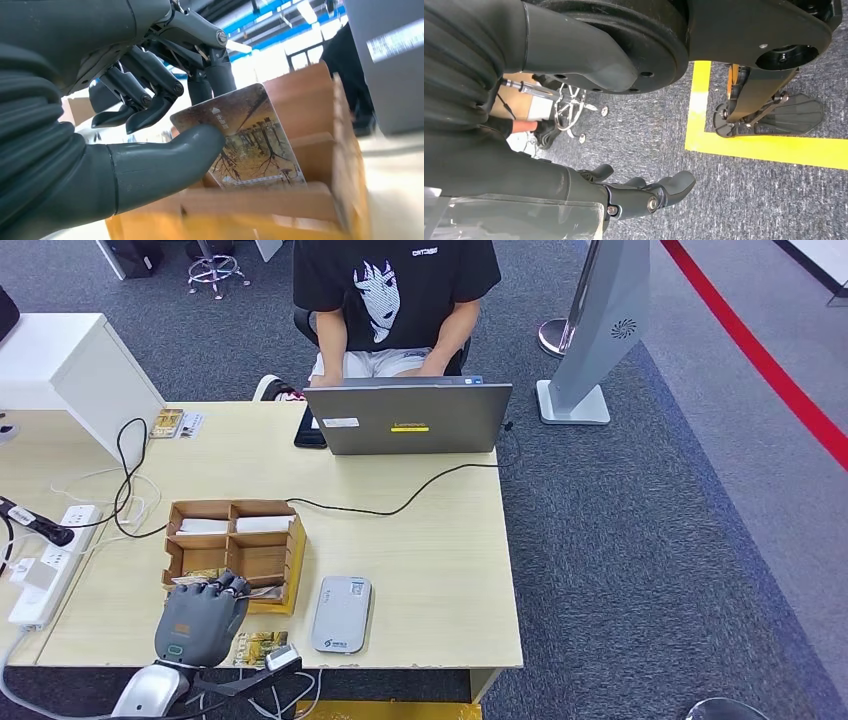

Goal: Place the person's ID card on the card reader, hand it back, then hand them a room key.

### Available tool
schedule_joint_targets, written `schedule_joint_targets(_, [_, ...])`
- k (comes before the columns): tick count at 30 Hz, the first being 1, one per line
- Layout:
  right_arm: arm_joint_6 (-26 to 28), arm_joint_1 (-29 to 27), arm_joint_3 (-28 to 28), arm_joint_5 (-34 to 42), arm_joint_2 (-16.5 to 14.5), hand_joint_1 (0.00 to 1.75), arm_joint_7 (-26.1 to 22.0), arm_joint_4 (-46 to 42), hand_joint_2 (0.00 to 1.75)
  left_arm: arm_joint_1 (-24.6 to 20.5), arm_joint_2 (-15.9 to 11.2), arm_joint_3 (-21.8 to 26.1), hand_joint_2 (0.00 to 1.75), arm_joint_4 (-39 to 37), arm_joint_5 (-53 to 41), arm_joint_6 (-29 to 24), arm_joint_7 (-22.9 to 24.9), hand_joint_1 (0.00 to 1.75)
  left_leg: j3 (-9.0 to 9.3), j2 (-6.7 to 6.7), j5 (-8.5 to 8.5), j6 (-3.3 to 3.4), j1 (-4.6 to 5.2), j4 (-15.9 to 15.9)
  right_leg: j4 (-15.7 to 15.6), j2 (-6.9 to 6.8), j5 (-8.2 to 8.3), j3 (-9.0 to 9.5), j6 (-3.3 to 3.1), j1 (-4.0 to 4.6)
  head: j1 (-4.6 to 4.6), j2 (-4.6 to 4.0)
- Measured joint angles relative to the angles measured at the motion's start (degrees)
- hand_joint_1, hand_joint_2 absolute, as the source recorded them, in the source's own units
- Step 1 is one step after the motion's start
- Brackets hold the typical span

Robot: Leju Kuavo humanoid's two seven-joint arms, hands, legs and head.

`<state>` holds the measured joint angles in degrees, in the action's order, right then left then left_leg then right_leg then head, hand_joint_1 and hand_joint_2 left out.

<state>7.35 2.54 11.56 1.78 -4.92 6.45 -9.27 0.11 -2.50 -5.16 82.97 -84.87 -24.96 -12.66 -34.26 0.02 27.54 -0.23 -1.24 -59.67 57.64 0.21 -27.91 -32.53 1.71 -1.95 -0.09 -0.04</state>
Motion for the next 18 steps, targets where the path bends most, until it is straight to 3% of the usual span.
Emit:
schedule_joint_targets(14, [-0.3, -0.02, 0.35, -0.79, 0.23, 0.0, -0.3, 0.0, 1.75, -2.47, -4.13, 0.03, 1.75, 16.07, -0.16, 1.69, -0.54, 1.75, 0.0, -0.01, 0.0, 0.0, 0.0, 0.0, 0.01, -0.01, 0.0, 0.03, 0.0, 0.0, 0.01, 0.0])
schedule_joint_targets(18, [-0.78, -0.02, 0.51, -1.56, 0.37, 0.0, -0.56, 0.0, 1.75, -5.02, -7.52, 0.96, 1.75, 17.74, -1.37, 4.06, 1.93, 1.75, 0.01, -0.02, -0.03, -0.04, -0.03, 0.0, 0.02, -0.02, 0.0, 0.01, -0.01, 0.02, 0.0, 0.0])
